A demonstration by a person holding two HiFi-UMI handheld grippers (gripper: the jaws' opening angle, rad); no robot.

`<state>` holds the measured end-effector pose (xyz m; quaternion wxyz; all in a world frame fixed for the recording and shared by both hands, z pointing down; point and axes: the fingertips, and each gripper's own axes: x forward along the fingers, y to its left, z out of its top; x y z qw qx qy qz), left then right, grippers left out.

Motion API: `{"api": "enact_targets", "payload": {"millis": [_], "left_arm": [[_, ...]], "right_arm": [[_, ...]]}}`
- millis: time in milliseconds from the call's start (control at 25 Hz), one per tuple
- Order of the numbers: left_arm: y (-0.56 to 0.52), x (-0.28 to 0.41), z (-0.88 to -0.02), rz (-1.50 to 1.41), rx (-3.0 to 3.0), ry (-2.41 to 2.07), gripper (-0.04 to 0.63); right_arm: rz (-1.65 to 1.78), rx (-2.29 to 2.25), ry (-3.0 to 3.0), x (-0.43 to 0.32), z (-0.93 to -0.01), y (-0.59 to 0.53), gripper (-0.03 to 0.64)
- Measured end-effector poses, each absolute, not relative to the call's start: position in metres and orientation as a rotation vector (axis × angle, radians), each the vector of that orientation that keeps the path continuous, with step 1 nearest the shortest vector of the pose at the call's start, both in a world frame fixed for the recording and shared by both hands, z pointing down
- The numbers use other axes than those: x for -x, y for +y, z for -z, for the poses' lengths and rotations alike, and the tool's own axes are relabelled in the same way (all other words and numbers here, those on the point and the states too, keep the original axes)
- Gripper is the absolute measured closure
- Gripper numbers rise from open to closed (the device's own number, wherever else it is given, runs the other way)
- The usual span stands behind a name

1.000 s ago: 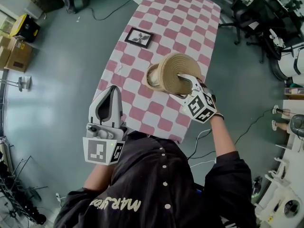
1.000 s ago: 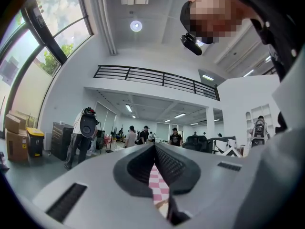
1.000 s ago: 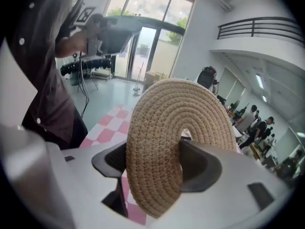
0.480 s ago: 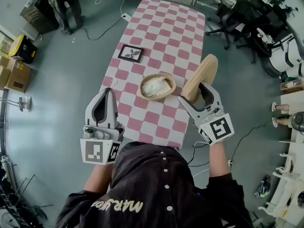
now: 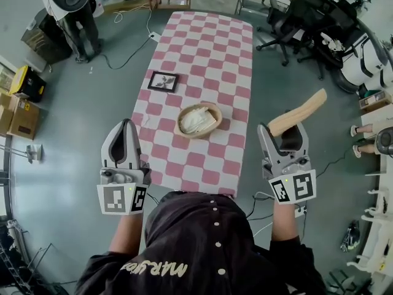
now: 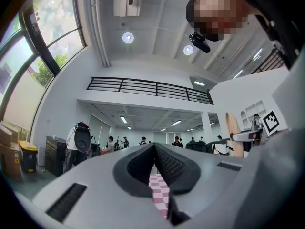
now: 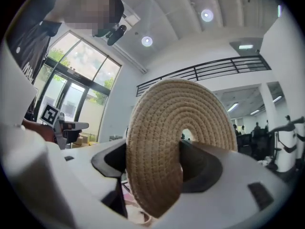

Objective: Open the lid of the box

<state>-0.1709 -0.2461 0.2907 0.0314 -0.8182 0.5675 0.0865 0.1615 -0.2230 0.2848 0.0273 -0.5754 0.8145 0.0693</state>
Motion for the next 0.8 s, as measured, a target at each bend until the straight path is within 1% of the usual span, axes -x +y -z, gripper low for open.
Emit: {"api": "enact_targets", "payload": {"millis": [360,800], "left_arm": [[-0.245,0.185,-0.289,-0.248,2.48,1.78,0.586],[-0.241,0.207,-0.289,-0.222,2.418,1.852,0.586]], "right_arm": [[-0.287,1.974,2.304,-0.211,-0.274,-0.198,0.298],[-0.299,2.067,2.209,-0.237,-0.274,-0.189,0.298]]}}
